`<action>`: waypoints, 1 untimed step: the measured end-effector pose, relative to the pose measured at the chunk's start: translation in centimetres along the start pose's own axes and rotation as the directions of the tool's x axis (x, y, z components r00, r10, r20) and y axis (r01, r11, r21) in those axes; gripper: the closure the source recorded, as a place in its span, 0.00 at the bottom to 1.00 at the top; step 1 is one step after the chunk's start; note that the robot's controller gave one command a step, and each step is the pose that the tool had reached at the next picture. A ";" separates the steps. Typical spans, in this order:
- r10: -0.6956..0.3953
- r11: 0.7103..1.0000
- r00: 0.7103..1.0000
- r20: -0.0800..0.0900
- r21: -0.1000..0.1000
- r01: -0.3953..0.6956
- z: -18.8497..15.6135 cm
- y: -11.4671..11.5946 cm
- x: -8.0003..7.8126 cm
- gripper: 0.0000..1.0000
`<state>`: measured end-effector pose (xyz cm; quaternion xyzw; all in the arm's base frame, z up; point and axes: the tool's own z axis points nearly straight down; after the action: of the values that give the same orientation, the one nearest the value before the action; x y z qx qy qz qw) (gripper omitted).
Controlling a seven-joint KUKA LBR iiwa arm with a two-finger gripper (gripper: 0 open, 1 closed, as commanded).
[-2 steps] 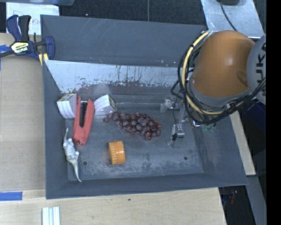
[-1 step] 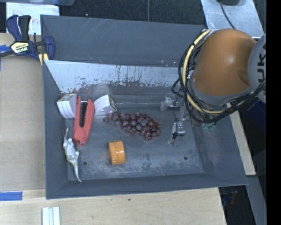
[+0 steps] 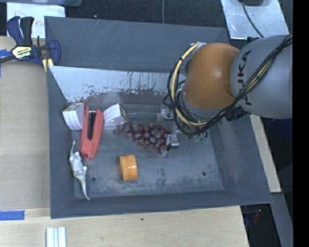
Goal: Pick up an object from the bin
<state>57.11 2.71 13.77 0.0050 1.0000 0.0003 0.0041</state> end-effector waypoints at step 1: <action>0.037 0.999 0.999 0.000 0.000 -0.037 1.6 1.3 -0.9 0.00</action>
Offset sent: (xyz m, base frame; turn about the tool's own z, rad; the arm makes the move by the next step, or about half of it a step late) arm 0.0120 0.0237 -0.0302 0.1542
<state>58.00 3.96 12.14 0.0233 0.9997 0.0001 0.0039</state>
